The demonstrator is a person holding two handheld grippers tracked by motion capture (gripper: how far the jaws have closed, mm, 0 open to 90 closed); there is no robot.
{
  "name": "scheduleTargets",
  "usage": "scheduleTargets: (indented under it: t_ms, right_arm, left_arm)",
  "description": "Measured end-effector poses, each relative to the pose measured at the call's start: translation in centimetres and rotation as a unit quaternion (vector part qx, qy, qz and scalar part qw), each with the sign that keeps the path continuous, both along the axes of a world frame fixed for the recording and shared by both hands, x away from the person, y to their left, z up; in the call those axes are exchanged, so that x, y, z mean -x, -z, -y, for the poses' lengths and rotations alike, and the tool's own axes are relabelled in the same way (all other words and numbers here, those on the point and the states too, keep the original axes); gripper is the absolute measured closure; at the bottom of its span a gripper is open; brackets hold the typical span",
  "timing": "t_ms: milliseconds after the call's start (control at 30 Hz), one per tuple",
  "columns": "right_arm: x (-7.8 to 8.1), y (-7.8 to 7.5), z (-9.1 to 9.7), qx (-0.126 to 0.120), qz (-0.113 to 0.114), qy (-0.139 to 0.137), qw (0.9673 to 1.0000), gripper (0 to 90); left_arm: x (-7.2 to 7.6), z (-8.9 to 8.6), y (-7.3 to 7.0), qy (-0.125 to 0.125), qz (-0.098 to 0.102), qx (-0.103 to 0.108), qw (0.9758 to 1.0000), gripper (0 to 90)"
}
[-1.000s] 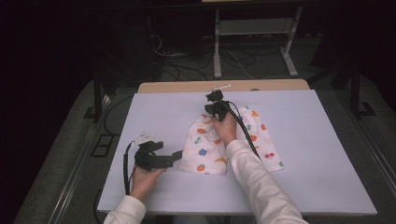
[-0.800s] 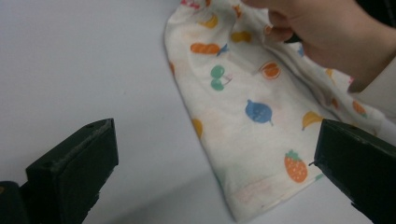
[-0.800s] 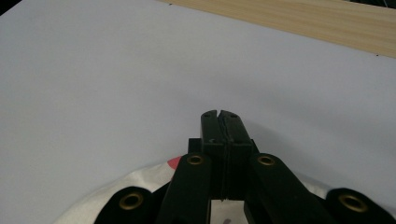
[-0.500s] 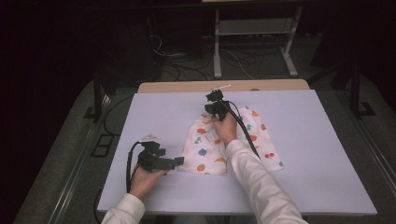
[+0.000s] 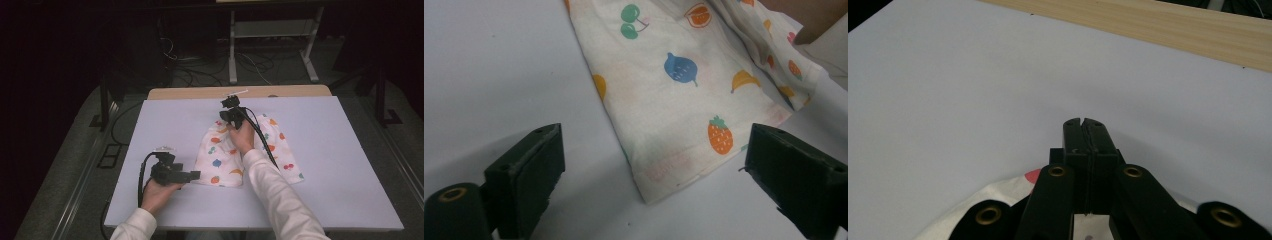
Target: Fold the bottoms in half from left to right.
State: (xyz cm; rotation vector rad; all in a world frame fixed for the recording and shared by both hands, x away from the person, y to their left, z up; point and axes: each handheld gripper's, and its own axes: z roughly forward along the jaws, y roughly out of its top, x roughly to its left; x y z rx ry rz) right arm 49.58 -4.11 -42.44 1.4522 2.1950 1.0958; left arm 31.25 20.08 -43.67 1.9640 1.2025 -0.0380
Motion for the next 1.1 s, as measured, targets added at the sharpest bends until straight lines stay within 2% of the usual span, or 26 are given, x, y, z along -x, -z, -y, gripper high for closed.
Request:
scheduleTargets:
  t_ms: [233,400,500,700,900,1100]
  right_arm:
    - [0.0,0.1,-0.1,0.004,0.002,-0.002,1.0000,88.2]
    - [0.2,0.3,-0.1,0.003,0.002,-0.003,1.0000,88.2]
    - [0.2,0.4,0.0,0.000,0.002,0.000,1.0000,88.2]
    - [0.2,0.3,0.1,-0.001,0.003,-0.002,1.0000,88.2]
    - [0.2,0.3,0.2,-0.003,0.004,0.000,1.0000,88.2]
    - [0.2,0.4,0.1,-0.005,0.004,-0.002,1.0000,88.2]
  left_arm:
    - [0.2,0.5,0.2,0.022,-0.016,-0.007,0.9996,18.6]
    - [0.1,0.4,0.3,0.022,-0.018,-0.002,0.9996,27.2]
    - [0.1,0.2,0.4,0.017,-0.020,-0.004,0.9997,38.7]
    - [0.0,-0.3,0.6,0.006,-0.027,-0.001,0.9996,48.4]
    - [-0.1,-0.2,0.9,0.024,-0.031,-0.002,0.9992,65.0]
    - [-0.4,-0.2,1.1,0.028,-0.034,-0.002,0.9990,77.7]
